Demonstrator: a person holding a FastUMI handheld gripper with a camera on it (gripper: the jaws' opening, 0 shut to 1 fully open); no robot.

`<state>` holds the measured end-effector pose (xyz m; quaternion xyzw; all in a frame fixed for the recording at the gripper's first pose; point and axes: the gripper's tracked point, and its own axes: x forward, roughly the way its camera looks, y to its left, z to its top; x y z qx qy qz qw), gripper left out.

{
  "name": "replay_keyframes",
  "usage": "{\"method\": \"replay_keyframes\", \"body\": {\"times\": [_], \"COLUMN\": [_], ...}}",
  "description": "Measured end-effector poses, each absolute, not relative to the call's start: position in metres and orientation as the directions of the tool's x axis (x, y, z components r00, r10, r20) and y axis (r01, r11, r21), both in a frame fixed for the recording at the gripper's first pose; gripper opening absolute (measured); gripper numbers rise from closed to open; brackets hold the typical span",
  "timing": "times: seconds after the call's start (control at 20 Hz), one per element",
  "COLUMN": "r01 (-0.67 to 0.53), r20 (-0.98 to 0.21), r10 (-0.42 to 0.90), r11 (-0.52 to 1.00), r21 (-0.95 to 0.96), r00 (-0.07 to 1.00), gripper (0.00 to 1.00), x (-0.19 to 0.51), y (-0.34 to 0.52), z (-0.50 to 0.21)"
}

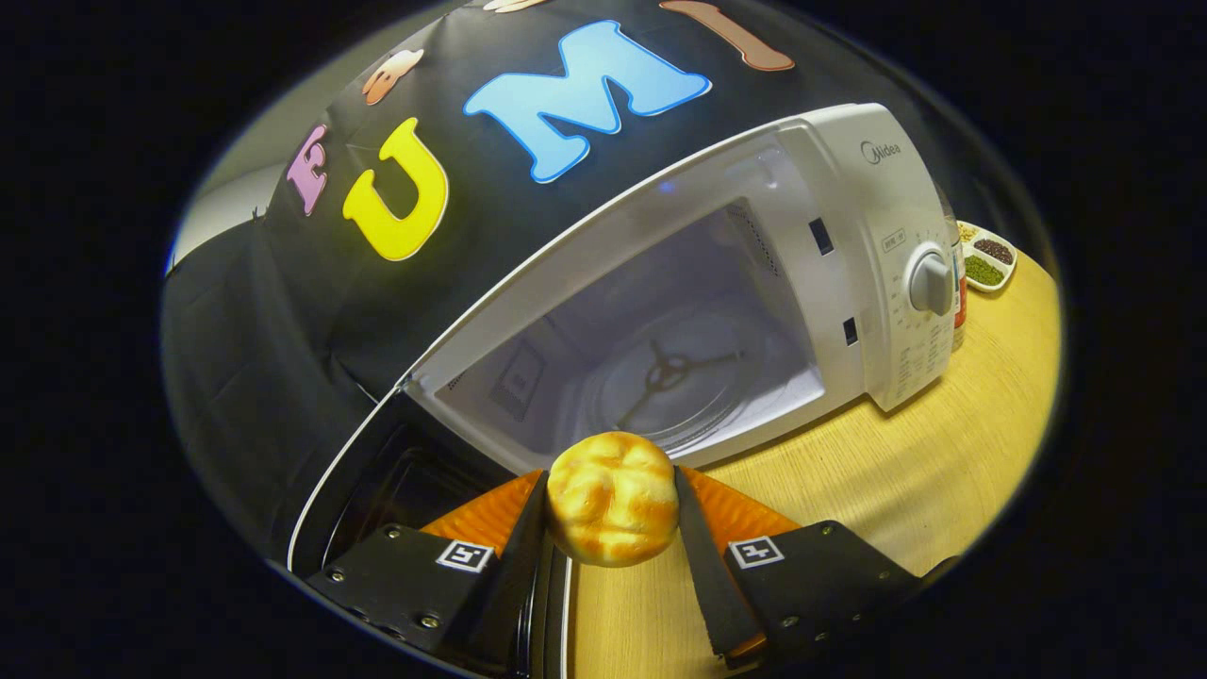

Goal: Open the microwave, put the food inside, and close the microwave door.

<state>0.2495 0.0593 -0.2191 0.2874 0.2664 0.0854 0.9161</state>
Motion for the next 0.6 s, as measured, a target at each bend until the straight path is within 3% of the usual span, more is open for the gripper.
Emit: {"method": "replay_keyframes", "body": {"times": [0.6], "r01": [0.042], "r20": [-0.384], "r10": [0.251], "r11": [0.789], "r21": [0.613], "r00": [0.889], "gripper": [0.76], "x": [0.310], "y": [0.058], "z": [-0.242]}}
